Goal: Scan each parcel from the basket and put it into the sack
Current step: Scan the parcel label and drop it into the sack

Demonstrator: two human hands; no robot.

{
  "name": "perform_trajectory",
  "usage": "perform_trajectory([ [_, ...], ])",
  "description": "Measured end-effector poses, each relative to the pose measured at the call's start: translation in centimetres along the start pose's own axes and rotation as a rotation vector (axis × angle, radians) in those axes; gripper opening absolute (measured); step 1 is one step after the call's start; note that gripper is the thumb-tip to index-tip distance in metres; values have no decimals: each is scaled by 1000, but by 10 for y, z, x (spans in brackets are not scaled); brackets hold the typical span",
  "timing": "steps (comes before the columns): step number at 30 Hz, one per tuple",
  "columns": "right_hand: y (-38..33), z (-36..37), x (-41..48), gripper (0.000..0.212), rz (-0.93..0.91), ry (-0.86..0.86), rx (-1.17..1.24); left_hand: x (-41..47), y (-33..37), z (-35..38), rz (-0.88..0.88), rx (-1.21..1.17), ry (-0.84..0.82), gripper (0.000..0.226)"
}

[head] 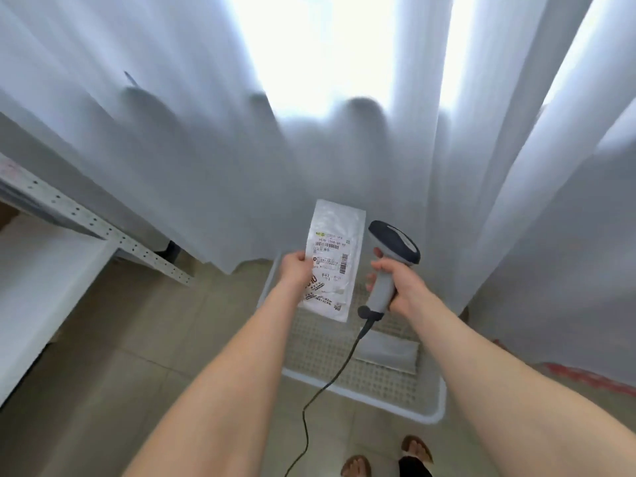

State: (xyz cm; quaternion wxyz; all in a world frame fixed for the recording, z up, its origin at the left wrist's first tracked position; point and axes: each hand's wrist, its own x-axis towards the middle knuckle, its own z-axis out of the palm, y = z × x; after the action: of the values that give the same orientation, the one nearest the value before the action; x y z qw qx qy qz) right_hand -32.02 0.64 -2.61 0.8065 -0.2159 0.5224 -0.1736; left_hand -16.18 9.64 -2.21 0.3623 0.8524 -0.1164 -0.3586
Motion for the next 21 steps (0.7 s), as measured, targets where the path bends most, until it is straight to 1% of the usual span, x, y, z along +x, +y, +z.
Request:
perform_trajectory([
  [3, -23, 30, -48, 21, -1, -115, -30, -35, 38, -35, 21, -76, -119, 19],
  [5, -36, 53, -77, 22, -35, -168, -61, -55, 62, -59, 38, -87, -185, 15],
  [7, -46, 71, -102, 22, -103, -158, -104, -72, 79, -82, 18, -79, -285, 14],
  [8, -51, 77, -112, 22, -142, -150, -122, -79, 86, -90, 11, -64, -315, 15],
  [9, -55, 82, -122, 22, -168, -149, -143, -85, 92, -97, 14, -59, -308, 15],
  [11, -61, 89, -139, 21, -190, -154, -187, -95, 101, -108, 43, -74, -202, 9],
  [13, -67, 92, -153, 18, -207, -137, -272, -100, 109, -114, 69, -100, -76, 9],
  [15, -72, 93, -168, 15, -233, -123, -328, -104, 115, -119, 92, -130, 14, 15],
  [17, -74, 94, -183, 11, -259, -138, -336, -109, 117, -123, 95, -153, 95, 25],
  [19, -74, 98, -196, 8, -291, -157, -335, -113, 117, -126, 92, -193, 142, 28],
  [21, -74, 102, -208, 5, -313, -169, -338, -119, 118, -129, 84, -234, 153, 26],
])
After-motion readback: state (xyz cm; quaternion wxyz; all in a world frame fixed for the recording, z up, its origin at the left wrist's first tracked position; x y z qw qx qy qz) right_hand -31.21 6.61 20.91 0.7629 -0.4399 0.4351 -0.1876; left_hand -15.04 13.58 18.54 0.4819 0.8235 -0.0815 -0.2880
